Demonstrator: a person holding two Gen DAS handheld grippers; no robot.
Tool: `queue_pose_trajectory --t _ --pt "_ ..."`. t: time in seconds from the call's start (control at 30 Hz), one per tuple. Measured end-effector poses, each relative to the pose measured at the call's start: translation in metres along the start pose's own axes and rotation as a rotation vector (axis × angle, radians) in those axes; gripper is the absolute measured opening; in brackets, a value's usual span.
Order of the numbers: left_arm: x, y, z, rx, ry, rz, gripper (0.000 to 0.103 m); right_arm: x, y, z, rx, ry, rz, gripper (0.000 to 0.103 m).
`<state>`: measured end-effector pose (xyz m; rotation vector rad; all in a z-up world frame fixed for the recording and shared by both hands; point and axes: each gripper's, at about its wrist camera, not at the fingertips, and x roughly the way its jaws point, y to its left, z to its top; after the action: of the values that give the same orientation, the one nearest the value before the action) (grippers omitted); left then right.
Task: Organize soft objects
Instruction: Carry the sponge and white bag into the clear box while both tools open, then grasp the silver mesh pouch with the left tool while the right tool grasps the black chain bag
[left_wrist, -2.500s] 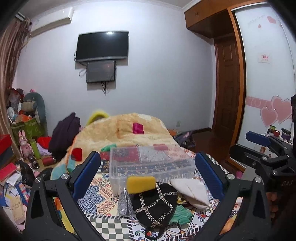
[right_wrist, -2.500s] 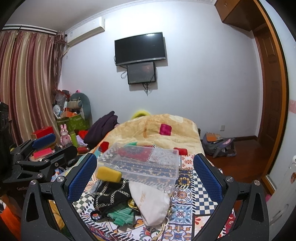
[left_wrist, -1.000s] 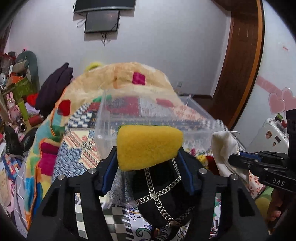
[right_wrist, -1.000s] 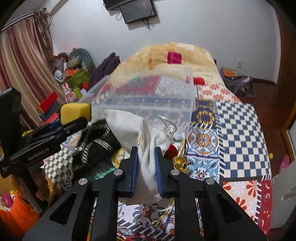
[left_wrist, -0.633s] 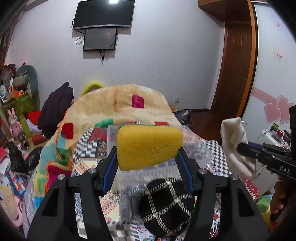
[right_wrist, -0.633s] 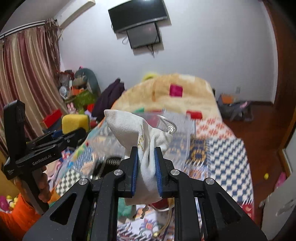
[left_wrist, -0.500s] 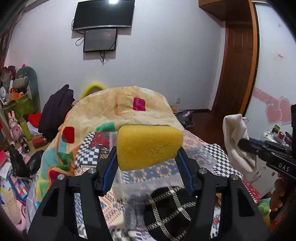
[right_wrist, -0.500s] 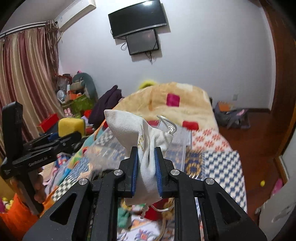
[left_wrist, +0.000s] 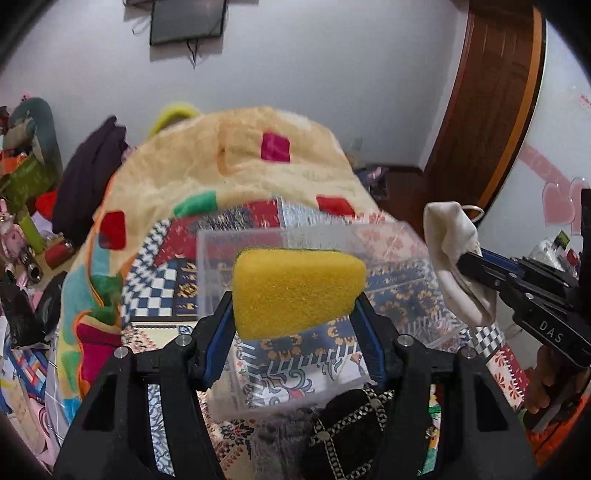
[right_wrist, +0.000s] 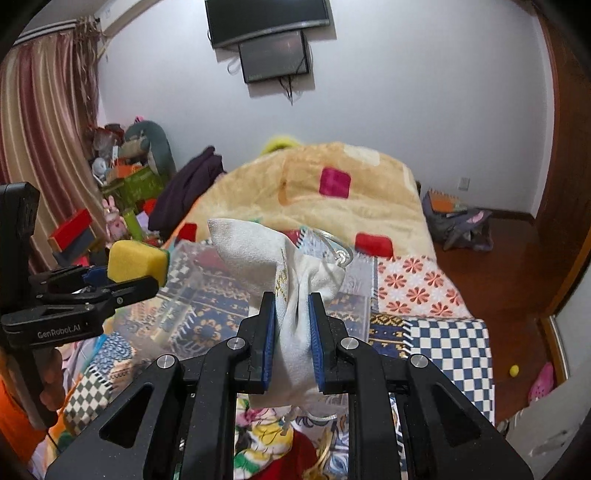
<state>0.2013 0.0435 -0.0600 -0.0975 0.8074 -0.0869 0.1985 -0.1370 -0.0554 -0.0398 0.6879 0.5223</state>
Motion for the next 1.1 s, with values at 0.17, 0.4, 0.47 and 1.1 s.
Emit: queue_pose_trajectory --t 0.17,0.4,0.47,1.1 --pt "0.032 -0.003 0.003 0.011 0.102 -0.013 0.06 0.03 0.0 -0.002 -0.008 0.086 -0.006 0.016" --pt "0.053 -0.016 0.001 0.08 0.138 0.024 0.061 0.052 0.006 -0.01 -0.036 0.177 -0.008 0.017" --pt "0.055 -0.017 0.0 0.089 0.142 0.025 0.063 0.055 0.007 -0.012 -0.045 0.195 -0.007 0.019" --pt "-0.045 -0.01 -0.017 0.076 -0.098 0.022 0.093 -0.026 0.023 -0.008 -0.071 0.004 0.016 0.081"
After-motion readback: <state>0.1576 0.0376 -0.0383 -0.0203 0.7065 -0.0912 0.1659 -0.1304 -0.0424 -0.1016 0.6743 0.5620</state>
